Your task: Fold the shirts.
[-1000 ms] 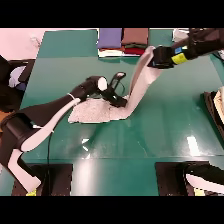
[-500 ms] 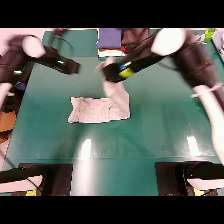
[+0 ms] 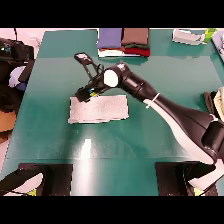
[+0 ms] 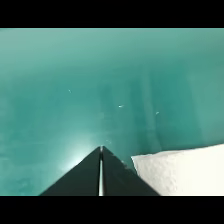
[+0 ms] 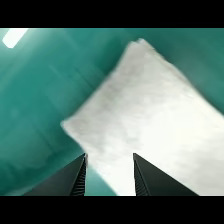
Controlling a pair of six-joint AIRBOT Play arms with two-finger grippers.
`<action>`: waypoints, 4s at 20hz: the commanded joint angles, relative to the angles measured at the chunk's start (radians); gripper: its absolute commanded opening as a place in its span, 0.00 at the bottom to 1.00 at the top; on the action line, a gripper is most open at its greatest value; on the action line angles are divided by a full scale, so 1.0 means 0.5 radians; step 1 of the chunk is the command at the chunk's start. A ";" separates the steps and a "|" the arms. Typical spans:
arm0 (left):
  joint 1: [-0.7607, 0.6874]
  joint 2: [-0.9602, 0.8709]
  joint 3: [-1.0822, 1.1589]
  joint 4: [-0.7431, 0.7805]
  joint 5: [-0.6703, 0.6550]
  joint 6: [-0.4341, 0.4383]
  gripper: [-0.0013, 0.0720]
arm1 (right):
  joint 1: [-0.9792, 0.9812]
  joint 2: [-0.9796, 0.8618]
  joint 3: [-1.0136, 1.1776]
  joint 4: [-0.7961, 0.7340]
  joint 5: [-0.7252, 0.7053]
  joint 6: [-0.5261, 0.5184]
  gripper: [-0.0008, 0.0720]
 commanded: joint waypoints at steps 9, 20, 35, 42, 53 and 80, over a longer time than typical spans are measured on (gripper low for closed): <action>-0.307 0.000 -0.014 -0.079 0.068 0.000 0.04 | -0.731 0.622 -1.051 -0.189 0.302 0.339 0.58; -0.371 0.000 -0.014 -0.118 0.061 -0.001 0.05 | -0.756 0.180 -1.173 0.461 0.054 0.473 0.83; -0.372 0.000 -0.014 -0.381 0.072 -0.002 0.04 | -1.019 0.644 -1.173 0.121 -0.320 0.209 0.03; -0.371 0.000 -0.014 -0.521 0.118 -0.002 0.04 | -2.152 1.189 -1.149 0.078 -0.190 -0.059 0.03; -0.371 0.000 -0.014 -0.545 0.089 -0.073 0.04 | -3.121 0.755 -0.335 0.089 0.321 -0.266 0.03; -0.371 0.000 -0.014 -0.550 0.044 -0.001 0.04 | -3.942 1.381 -1.122 -0.504 0.416 -0.772 0.03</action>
